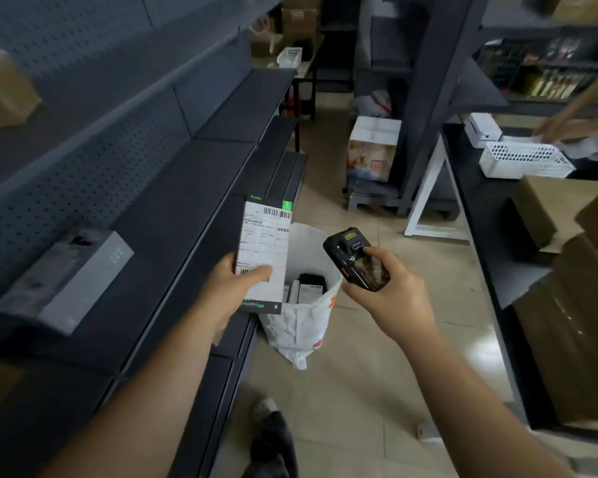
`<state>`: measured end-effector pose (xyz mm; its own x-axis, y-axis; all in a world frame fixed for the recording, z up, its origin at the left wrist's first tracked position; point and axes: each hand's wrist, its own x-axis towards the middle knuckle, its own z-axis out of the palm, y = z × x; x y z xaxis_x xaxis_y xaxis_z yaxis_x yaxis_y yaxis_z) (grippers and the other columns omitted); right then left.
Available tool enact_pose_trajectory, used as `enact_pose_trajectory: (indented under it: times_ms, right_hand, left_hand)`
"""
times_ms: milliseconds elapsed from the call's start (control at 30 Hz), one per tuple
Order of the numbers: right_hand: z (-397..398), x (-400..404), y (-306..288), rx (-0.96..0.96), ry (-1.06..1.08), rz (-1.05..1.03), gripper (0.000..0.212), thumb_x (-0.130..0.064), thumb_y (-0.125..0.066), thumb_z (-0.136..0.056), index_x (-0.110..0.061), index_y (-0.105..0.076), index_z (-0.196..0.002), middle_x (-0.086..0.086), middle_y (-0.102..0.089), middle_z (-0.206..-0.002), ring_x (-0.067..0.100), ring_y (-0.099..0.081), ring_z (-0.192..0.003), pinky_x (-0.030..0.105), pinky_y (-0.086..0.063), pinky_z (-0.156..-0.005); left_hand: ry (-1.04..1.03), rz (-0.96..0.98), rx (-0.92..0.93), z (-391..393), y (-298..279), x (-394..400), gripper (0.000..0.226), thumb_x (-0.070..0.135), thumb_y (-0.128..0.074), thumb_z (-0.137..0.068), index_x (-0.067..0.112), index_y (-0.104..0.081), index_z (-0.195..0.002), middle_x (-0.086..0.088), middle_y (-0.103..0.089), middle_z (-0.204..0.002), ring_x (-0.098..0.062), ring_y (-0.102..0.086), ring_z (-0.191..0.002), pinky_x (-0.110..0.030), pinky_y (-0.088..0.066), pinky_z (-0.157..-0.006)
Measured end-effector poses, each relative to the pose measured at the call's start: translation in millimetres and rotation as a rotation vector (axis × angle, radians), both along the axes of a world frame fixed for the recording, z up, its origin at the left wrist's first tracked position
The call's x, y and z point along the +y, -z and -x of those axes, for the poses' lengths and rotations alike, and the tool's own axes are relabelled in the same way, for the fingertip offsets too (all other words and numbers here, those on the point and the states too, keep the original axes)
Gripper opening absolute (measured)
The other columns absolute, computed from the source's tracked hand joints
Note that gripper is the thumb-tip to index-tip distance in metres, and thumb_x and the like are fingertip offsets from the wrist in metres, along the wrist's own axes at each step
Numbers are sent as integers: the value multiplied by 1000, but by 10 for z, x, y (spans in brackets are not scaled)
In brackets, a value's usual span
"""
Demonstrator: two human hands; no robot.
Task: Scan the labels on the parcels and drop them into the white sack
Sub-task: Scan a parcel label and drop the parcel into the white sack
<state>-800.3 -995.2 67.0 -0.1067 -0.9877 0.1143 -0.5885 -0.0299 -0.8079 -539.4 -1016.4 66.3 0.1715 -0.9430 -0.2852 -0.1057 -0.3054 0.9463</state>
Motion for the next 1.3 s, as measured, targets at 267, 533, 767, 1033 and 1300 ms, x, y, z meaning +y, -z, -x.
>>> enact_pose_trajectory:
  times_ms: [267, 533, 767, 1033, 1300]
  right_hand:
    - [-332, -1333, 709, 15, 55, -188, 64, -29, -86, -69, -31, -60, -128, -16, -54, -117, 8, -56, -105, 21, -42, -87]
    - [-424, -2163, 1467, 94, 101, -332, 65, -33, -85, -69, -30, -61, -129, -10, -61, -123, 11, -57, -108, 22, -42, -86]
    - [-415, -2632, 2249, 98, 1, -452, 66, -38, -84, -69, -31, -60, -130, -9, -62, -124, 12, -57, -112, 33, -49, -95]
    - [-393, -3039, 2968, 152, -107, -525, 68, -45, -82, -72, -34, -55, -133, -11, -60, -127, 9, -57, -112, 31, -49, -94]
    - [-349, -3219, 3290, 178, -128, -548, 70, -46, -82, -72, -35, -55, -136, -12, -59, -129, 4, -55, -108, 24, -46, -88]
  left_hand:
    - [132, -215, 40, -194, 844, -1607, 36, 6, -74, -82, 18, -63, -114, 0, -73, -105, -16, -71, -94, -31, -56, -77]
    - [344, -436, -74, -254, 1752, -2519, 41, 1, -70, -81, 22, -65, -116, 1, -73, -110, -19, -69, -101, -41, -54, -92]
    - [372, -483, -295, -111, 2540, -2796, 54, 5, -72, -81, 22, -56, -129, 2, -66, -115, -16, -62, -100, -28, -47, -81]
    - [513, -560, -510, -117, 3452, -2802, 49, 7, -72, -80, 16, -58, -126, -4, -62, -124, -18, -58, -106, -26, -45, -84]
    - [922, -576, -653, 129, 4103, -2820, 43, 11, -66, -87, 24, -61, -127, -5, -61, -126, -18, -56, -103, -23, -42, -80]
